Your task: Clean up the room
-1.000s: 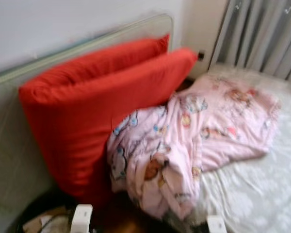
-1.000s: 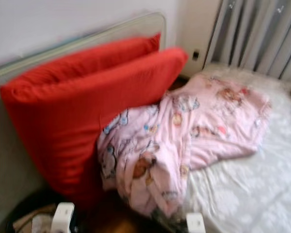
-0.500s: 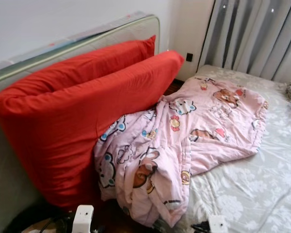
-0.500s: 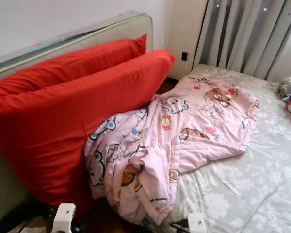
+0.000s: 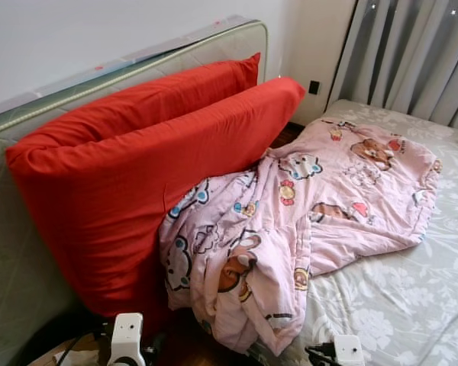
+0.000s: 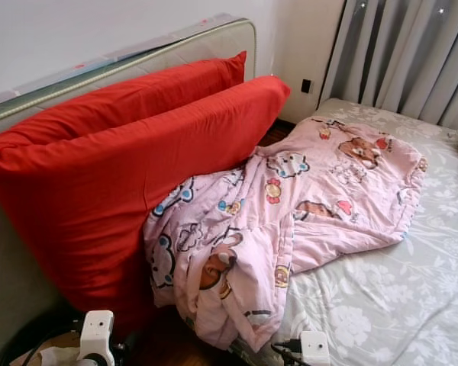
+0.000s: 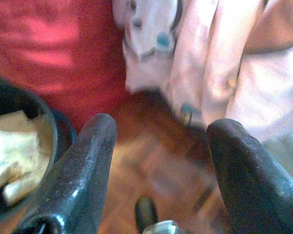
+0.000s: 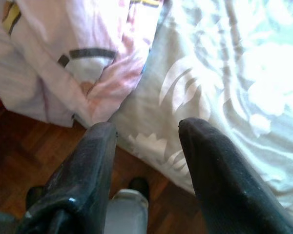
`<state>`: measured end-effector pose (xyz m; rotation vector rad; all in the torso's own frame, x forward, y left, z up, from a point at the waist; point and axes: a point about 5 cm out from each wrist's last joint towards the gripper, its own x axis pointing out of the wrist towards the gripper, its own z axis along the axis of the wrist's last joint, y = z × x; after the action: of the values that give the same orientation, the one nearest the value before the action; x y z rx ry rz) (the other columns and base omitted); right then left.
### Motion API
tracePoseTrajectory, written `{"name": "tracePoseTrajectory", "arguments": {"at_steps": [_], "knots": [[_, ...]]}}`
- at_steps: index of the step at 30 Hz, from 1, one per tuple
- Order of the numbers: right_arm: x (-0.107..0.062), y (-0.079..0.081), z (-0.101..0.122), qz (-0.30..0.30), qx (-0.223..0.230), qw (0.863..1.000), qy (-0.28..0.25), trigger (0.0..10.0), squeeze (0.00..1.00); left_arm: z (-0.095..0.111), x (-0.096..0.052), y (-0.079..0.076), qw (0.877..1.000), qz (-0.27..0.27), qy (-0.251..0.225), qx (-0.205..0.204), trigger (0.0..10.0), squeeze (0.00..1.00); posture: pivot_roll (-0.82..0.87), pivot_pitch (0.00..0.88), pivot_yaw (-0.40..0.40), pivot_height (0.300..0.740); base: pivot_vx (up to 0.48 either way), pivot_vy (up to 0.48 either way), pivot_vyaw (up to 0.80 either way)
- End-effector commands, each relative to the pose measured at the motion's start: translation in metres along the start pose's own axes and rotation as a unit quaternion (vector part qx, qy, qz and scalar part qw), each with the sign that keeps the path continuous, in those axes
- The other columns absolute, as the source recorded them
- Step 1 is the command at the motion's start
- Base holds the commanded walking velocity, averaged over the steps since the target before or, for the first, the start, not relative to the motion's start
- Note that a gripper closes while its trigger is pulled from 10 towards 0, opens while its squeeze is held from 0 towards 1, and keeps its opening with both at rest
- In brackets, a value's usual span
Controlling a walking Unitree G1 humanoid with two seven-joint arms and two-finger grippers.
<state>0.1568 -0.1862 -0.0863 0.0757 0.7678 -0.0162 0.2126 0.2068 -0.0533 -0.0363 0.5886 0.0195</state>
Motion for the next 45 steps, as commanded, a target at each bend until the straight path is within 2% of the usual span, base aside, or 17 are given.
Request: {"name": "tracePoseTrajectory", "arguments": {"at_steps": [1, 2, 3, 5, 6, 11, 17, 25, 26, 27, 29, 30, 32, 35, 38, 45], "knots": [[-0.001, 0.000, 0.003, -0.005, 0.004, 1.000, -0.020, 10.0, 0.00, 0.052, 0.014, -0.005, 0.994, -0.008, -0.105, 0.003, 10.0, 0.00, -0.05, 0.028, 0.001, 0.725, 0.000, 0.000, 0.00], [-0.001, 0.000, 0.003, -0.005, 0.004, 1.000, -0.020, 10.0, 0.00, 0.052, 0.014, -0.005, 0.994, -0.008, -0.105, 0.003, 10.0, 0.00, -0.05, 0.028, 0.001, 0.725, 0.000, 0.000, 0.00], [-0.001, 0.000, 0.003, -0.004, 0.005, 1.000, -0.027, 10.0, 0.00, 0.072, 0.016, -0.009, 0.988, -0.013, -0.152, 0.006, 10.0, 0.00, -0.06, 0.034, -0.006, 0.725, 0.000, 0.000, 0.00], [-0.001, 0.000, 0.003, -0.004, 0.005, 1.000, -0.027, 10.0, 0.00, 0.072, 0.016, -0.009, 0.988, -0.013, -0.152, 0.006, 10.0, 0.00, -0.06, 0.034, -0.006, 0.725, 0.000, 0.000, 0.00], [-0.002, -0.001, 0.004, -0.004, 0.007, 0.999, -0.033, 10.0, 0.00, 0.082, 0.014, -0.011, 0.983, -0.015, -0.182, 0.008, 10.0, 0.00, -0.05, 0.037, -0.008, 0.725, 0.000, 0.000, 0.00], [-0.003, -0.003, 0.004, -0.011, 0.025, 0.998, -0.049, 10.0, 0.00, 0.081, -0.002, -0.015, 0.974, -0.016, -0.227, 0.016, 10.0, 0.00, -0.05, 0.030, -0.015, 0.725, 0.000, 0.000, 0.00], [-0.004, -0.002, 0.005, -0.002, 0.008, 0.998, -0.058, 10.0, 0.00, 0.087, -0.013, -0.011, 0.967, -0.011, -0.254, 0.020, 10.0, 0.00, -0.06, 0.006, -0.014, 0.725, 0.000, 0.000, 0.00], [-0.006, -0.004, 0.007, -0.019, 0.020, 0.997, -0.078, 10.0, 0.00, 0.092, -0.025, -0.010, 0.965, -0.005, -0.263, 0.020, 10.0, 0.00, -0.06, 0.000, -0.015, 0.725, 0.000, 0.000, 0.00], [-0.001, -0.002, 0.028, -0.027, -0.011, 0.991, -0.128, 10.0, 0.00, 0.092, -0.026, -0.011, 0.964, -0.005, -0.264, 0.019, 10.0, 0.00, -0.06, 0.000, -0.015, 0.725, 0.000, 0.000, 0.00], [0.002, 0.002, 0.055, -0.035, -0.045, 0.980, -0.192, 10.0, 0.00, 0.092, -0.026, -0.011, 0.964, -0.004, -0.264, 0.018, 10.0, 0.00, -0.06, 0.000, -0.014, 0.725, 0.000, 0.000, 0.00], [-0.002, 0.016, 0.114, -0.005, -0.041, 0.938, -0.343, 10.0, 0.00, 0.091, -0.026, -0.011, 0.964, -0.005, -0.264, 0.018, 10.0, 0.00, -0.06, 0.000, -0.012, 0.725, 0.000, 0.000, 0.00], [-0.011, 0.025, 0.139, 0.012, -0.046, 0.909, -0.413, 10.0, 0.00, 0.091, -0.027, -0.013, 0.965, -0.008, -0.261, 0.018, 10.0, 0.00, -0.06, 0.000, -0.011, 0.725, 0.000, 0.000, 0.00], [-0.012, 0.026, 0.137, 0.015, -0.048, 0.910, -0.412, 10.0, 0.00, 0.092, -0.027, -0.014, 0.966, -0.010, -0.258, 0.018, 10.0, 0.00, -0.06, 0.000, -0.011, 0.725, 0.000, 0.000, 0.00], [-0.004, 0.022, 0.124, 0.009, -0.027, 0.931, -0.364, 10.0, 0.00, 0.094, -0.027, -0.015, 0.966, -0.010, -0.257, 0.017, 10.0, 0.00, -0.05, 0.000, -0.012, 0.725, 0.000, 0.000, 0.00], [-0.004, 0.024, 0.132, 0.017, -0.009, 0.928, -0.373, 10.0, 0.00, 0.096, -0.029, -0.015, 0.966, -0.009, -0.256, 0.016, 10.0, 0.00, -0.06, 0.000, -0.011, 0.725, 0.000, 0.000, 0.00], [-0.007, 0.030, 0.139, 0.029, -0.005, 0.929, -0.369, 10.0, 0.00, 0.102, -0.027, -0.016, 0.966, -0.008, -0.258, 0.011, 10.0, 0.00, -0.05, 0.000, -0.012, 0.725, 0.000, 0.000, 0.00]]}}
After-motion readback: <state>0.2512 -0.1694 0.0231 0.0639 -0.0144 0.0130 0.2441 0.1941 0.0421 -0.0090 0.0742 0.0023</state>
